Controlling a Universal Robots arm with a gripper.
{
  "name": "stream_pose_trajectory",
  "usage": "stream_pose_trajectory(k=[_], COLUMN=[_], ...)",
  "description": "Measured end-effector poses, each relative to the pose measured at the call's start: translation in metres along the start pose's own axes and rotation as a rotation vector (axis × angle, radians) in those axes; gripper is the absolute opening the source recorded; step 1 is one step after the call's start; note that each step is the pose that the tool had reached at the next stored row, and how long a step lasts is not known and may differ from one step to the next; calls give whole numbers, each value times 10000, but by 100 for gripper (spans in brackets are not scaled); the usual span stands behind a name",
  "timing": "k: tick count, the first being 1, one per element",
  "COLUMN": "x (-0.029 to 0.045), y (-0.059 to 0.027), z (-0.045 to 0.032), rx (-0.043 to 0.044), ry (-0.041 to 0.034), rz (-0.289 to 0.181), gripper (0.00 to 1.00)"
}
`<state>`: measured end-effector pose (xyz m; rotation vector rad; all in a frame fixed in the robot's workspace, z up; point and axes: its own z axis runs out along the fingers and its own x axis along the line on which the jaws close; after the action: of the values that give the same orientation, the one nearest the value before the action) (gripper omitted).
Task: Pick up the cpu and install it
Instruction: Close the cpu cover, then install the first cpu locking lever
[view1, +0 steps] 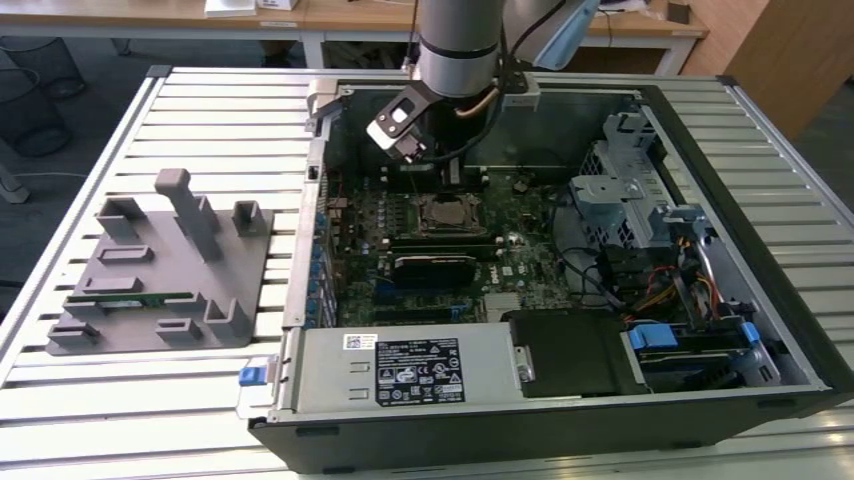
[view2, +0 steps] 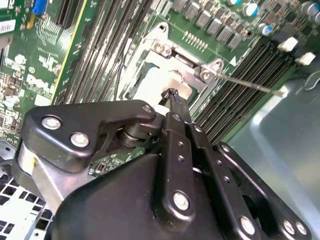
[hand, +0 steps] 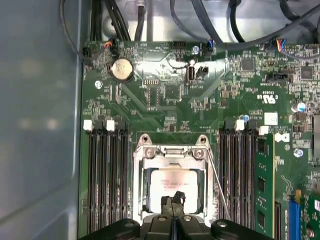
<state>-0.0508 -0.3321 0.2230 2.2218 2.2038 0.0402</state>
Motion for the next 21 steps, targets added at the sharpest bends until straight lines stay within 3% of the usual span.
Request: stream_pose_trajectory(k=[5,13,21], x=[0,1,2], y=[59,77,80], z=[3,-6,-131], rx=[3,5,-5], ry=[-1,-7,-6], rz=[-1,0,-2], gripper=[11,11,11])
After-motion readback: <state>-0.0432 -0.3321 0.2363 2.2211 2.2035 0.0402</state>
